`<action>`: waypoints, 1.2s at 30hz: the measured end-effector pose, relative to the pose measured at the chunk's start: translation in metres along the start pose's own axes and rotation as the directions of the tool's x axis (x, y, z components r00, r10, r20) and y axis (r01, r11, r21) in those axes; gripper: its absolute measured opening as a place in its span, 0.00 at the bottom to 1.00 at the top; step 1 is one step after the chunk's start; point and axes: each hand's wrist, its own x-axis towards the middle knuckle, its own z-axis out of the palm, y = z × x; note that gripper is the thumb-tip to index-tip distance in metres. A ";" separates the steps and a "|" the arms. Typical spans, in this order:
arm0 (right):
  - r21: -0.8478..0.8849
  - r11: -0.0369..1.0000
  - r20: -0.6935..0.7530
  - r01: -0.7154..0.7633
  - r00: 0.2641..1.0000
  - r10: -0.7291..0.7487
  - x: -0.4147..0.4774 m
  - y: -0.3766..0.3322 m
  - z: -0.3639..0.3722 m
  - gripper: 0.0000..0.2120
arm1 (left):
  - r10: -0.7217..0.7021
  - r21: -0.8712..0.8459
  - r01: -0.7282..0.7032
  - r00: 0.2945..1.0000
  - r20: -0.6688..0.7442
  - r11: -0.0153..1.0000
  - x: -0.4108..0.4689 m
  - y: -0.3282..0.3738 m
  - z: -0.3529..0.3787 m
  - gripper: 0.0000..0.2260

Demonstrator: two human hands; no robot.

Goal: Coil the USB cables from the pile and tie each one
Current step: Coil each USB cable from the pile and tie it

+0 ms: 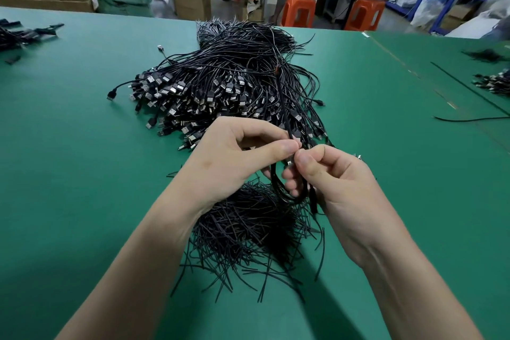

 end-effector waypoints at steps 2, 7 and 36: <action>-0.139 0.990 -0.029 0.023 0.999 -0.027 0.000 0.002 -0.001 0.09 | -0.001 0.014 0.002 1.000 -0.017 1.000 0.000 0.000 0.000 0.02; -0.388 0.920 0.024 0.046 0.999 -0.040 -0.004 0.006 0.002 0.14 | -0.030 0.067 0.035 0.997 -0.071 0.997 0.000 -0.005 0.000 0.02; -0.741 -0.331 0.587 0.585 0.803 0.105 0.017 -0.036 -0.003 0.19 | -0.500 0.286 0.410 0.709 0.497 0.866 -0.011 0.006 -0.018 0.29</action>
